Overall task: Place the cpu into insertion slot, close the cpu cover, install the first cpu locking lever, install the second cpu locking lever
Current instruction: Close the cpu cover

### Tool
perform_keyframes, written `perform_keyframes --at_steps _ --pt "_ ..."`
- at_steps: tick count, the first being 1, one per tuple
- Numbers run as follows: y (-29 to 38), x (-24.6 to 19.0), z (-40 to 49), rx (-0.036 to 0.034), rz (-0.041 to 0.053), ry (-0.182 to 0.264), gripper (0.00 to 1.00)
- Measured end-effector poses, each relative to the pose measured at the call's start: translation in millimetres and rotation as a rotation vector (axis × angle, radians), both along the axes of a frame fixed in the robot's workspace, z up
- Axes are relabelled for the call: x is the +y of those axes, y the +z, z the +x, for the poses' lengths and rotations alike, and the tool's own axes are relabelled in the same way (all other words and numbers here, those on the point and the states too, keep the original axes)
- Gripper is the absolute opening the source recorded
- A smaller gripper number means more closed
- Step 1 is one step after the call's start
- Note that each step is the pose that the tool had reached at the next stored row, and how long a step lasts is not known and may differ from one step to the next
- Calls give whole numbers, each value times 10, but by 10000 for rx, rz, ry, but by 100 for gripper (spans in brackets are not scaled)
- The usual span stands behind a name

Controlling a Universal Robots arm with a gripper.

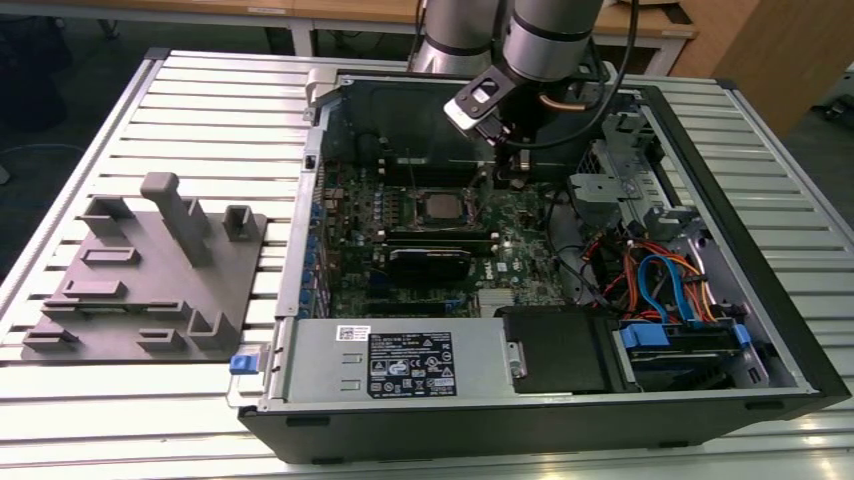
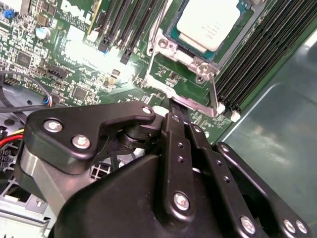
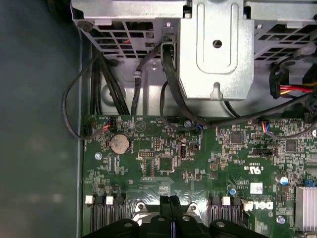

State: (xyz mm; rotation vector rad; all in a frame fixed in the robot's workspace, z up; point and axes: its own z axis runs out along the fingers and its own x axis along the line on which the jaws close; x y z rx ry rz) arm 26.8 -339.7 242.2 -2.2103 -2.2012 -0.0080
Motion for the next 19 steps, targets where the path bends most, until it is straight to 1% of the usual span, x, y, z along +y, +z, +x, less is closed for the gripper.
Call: perform_keyframes --at_steps 4,19 --pt "0 -1 -43 -1 0 -1 10" --pt "0 0 -86 0 0 -1 10"
